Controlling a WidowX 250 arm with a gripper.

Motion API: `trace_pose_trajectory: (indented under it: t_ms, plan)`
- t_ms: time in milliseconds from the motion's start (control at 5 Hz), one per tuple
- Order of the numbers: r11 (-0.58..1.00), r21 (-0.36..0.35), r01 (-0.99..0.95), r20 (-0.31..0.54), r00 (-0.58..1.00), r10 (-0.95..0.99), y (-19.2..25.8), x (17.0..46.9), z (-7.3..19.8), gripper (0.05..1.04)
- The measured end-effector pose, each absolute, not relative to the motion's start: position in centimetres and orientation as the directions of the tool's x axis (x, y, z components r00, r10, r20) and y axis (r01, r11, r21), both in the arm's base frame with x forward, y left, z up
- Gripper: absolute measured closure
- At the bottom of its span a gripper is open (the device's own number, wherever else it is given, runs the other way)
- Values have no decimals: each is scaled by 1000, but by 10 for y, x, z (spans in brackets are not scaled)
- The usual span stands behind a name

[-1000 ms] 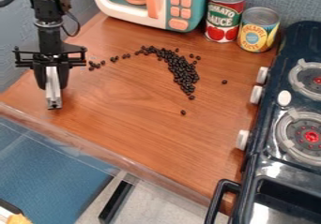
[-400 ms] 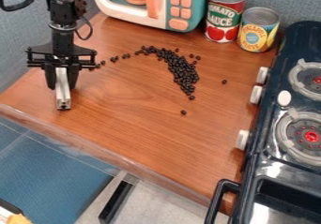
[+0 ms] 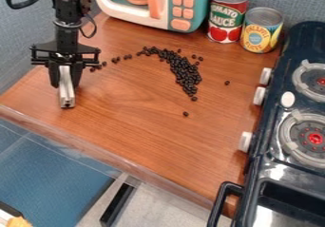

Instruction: Sweep into pile

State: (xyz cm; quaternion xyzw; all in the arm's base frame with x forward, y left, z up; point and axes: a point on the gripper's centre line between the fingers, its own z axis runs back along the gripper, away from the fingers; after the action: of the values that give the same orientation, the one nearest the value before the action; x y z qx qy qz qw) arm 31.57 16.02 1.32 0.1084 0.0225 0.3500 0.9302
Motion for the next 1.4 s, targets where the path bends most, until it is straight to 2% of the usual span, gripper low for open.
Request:
trace_pose_trajectory:
  t_ms: [200, 400, 1000, 1400]
  plan:
    - [736, 201, -647, 40, 756, 653, 154, 323, 14, 712]
    - [764, 169, -623, 48, 779, 625, 128, 339, 16, 712]
    - [822, 106, -560, 35, 828, 559, 60, 361, 17, 712]
    - [812, 99, -575, 33, 818, 575, 55, 377, 16, 712]
